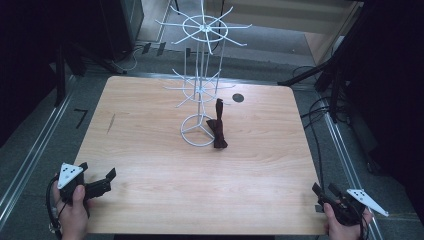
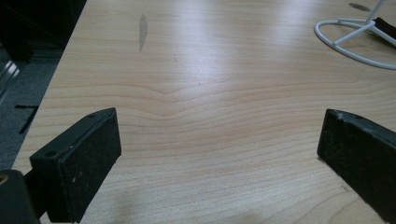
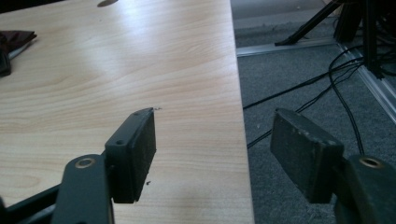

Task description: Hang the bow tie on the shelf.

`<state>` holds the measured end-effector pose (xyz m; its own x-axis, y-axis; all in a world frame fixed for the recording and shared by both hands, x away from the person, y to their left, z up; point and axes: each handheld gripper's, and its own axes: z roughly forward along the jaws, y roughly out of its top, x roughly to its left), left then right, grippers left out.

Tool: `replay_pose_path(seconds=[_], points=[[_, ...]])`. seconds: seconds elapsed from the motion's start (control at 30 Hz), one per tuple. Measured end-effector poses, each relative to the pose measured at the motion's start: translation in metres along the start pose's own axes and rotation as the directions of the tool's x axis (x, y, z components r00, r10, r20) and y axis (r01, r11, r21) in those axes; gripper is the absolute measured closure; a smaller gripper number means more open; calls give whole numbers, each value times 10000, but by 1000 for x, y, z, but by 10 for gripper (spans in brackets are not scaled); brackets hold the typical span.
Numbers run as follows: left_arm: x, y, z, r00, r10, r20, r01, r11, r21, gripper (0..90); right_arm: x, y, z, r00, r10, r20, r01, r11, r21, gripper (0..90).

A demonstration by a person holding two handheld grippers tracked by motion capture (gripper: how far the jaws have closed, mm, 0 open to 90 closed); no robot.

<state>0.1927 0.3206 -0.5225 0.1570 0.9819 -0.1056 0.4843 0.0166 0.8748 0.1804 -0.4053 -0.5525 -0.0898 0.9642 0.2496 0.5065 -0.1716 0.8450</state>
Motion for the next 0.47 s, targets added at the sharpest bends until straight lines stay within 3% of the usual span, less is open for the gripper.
replay_pose_path(seconds=[0.17,0.27,0.47], points=[[0,0,0,10000,-50,23,50,10000,-12,2,4,1,4,9988,-43,-492,59,9995,307,201],[0,0,0,10000,-63,43,63,10000,-14,2,7,1,6,9985,-366,-410,382,9985,399,183],[0,0,0,10000,-62,47,62,10000,-14,2,9,1,8,9984,-394,-397,417,9974,593,178]])
